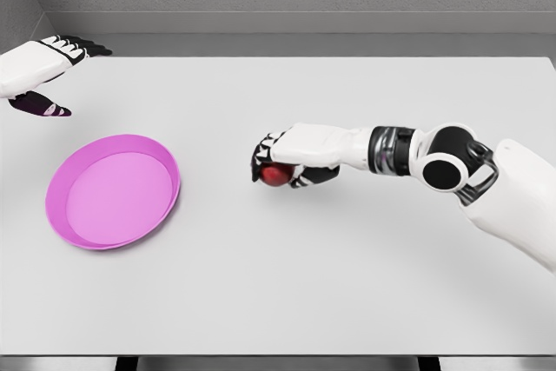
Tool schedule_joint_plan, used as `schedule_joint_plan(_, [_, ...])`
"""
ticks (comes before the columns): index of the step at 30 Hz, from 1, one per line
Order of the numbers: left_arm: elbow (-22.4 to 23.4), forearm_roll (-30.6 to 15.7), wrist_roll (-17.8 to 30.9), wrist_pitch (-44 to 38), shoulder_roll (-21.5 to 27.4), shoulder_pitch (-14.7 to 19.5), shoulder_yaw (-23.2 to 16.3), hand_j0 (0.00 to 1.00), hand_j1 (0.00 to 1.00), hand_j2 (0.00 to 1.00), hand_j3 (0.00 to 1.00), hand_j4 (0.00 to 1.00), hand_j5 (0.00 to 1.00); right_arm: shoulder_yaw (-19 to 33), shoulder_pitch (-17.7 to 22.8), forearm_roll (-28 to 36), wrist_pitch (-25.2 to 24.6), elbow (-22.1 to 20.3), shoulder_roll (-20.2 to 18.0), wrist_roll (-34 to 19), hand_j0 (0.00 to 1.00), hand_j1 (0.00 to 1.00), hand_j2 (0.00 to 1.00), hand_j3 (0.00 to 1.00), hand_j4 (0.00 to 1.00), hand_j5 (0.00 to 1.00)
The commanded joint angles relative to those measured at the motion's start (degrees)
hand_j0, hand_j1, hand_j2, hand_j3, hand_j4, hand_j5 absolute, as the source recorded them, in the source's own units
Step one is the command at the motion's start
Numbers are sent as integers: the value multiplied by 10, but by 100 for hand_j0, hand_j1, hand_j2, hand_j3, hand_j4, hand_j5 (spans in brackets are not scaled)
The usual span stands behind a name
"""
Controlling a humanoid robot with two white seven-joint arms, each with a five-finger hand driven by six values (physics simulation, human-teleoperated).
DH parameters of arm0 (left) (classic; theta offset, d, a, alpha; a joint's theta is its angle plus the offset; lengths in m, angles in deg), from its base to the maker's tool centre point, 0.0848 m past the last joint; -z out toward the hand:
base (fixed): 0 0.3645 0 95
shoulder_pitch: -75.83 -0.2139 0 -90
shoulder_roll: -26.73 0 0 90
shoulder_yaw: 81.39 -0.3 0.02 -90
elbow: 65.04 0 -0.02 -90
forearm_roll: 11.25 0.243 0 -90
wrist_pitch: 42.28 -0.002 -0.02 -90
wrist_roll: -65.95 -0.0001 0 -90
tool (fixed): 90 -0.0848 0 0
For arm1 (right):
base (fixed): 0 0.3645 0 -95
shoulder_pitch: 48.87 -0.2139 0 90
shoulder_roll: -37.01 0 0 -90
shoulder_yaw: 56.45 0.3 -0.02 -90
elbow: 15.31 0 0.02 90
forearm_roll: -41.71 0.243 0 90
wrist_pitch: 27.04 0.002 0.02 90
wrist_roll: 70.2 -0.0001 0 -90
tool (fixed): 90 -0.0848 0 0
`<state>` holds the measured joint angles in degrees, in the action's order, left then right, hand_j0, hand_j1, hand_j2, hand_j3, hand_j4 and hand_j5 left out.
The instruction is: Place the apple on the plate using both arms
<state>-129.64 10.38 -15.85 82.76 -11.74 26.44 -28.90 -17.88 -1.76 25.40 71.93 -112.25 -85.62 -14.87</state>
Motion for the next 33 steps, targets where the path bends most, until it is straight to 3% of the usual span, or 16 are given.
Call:
schedule_joint_plan(1, [0,-4,0,0,1,0,1,100,100,100,100,100,100,0,0,2,-3,-1,-1,1,100,100,100,100,100,100])
schedule_joint_plan(7, [-1,-4,0,0,1,0,1,100,100,100,100,100,100,1,0,2,-3,-9,-2,1,100,100,100,100,100,100])
schedule_joint_plan(9, [-2,-4,0,0,1,2,2,100,100,100,100,100,100,9,-2,1,1,-10,-21,1,100,100,100,100,100,100])
schedule_joint_plan(13, [-2,0,1,0,-2,2,2,100,100,100,100,100,100,120,16,3,18,-7,-139,2,100,100,100,100,100,100])
schedule_joint_plan(14, [-3,17,0,0,-4,4,2,100,100,100,100,100,100,161,37,4,28,1,-155,2,100,100,100,100,100,100])
schedule_joint_plan(15, [-2,28,0,0,-6,5,1,100,100,100,100,100,100,210,70,4,41,10,-168,1,100,100,100,100,100,100])
schedule_joint_plan(17, [-3,45,0,0,-13,7,-2,100,100,100,100,100,100,263,92,4,81,40,-180,1,100,100,100,100,100,100])
schedule_joint_plan(19, [-39,91,0,0,-26,9,-3,100,100,100,100,100,100,280,92,5,152,98,-178,1,100,100,100,100,100,100])
schedule_joint_plan(20, [-61,121,-1,0,-38,13,-4,100,100,100,100,100,100,280,91,5,163,98,-179,1,100,100,100,100,100,100])
schedule_joint_plan(22, [-94,127,0,0,-50,43,-41,100,100,100,100,100,100,280,85,5,163,97,-181,4,100,100,100,100,100,100])
schedule_joint_plan(26, [-209,159,0,0,-67,62,-96,100,100,100,100,100,100,279,83,6,162,97,-182,5,100,100,100,100,100,100])
schedule_joint_plan(28, [-214,183,1,0,-92,105,-148,100,100,100,100,100,100,280,85,5,164,94,-176,5,100,100,100,100,100,100])
schedule_joint_plan(33, [-212,183,-1,0,-129,170,-244,100,100,100,100,100,100,281,90,5,172,90,-171,5,100,100,100,100,100,100])
